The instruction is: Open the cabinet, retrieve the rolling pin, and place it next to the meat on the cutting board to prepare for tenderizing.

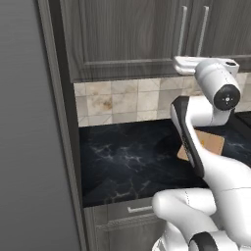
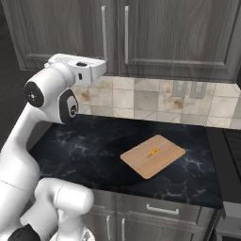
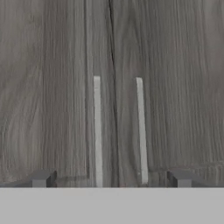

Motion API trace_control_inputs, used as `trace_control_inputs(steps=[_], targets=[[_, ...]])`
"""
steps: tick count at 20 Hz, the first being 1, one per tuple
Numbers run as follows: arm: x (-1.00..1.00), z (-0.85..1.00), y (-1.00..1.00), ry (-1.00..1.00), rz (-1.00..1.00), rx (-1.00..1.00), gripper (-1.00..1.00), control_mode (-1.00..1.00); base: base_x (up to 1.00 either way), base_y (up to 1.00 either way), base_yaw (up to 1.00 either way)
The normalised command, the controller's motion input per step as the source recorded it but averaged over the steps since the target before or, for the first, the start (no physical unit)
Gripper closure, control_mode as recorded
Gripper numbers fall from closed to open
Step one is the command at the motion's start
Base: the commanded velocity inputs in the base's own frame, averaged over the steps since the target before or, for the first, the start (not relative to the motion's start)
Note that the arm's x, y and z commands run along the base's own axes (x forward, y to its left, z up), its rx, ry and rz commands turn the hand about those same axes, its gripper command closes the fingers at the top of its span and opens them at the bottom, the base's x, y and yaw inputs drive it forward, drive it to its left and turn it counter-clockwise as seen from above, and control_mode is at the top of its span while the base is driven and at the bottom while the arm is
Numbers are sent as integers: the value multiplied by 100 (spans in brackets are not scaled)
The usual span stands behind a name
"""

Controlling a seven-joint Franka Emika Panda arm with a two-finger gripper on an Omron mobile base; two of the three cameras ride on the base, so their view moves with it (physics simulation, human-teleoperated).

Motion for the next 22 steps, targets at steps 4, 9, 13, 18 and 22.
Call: trace_control_inputs(steps=[4,9,13,18,22], targets=[[44,-6,0,0,2,0,-100,-100,0,0,0],[22,-7,0,-2,10,0,-100,-100,0,0,0],[21,-6,-6,-3,13,0,-100,-100,0,0,0],[22,-2,-14,-2,9,0,-100,-100,0,0,0],[21,0,-17,0,4,0,-100,-100,0,0,0]])
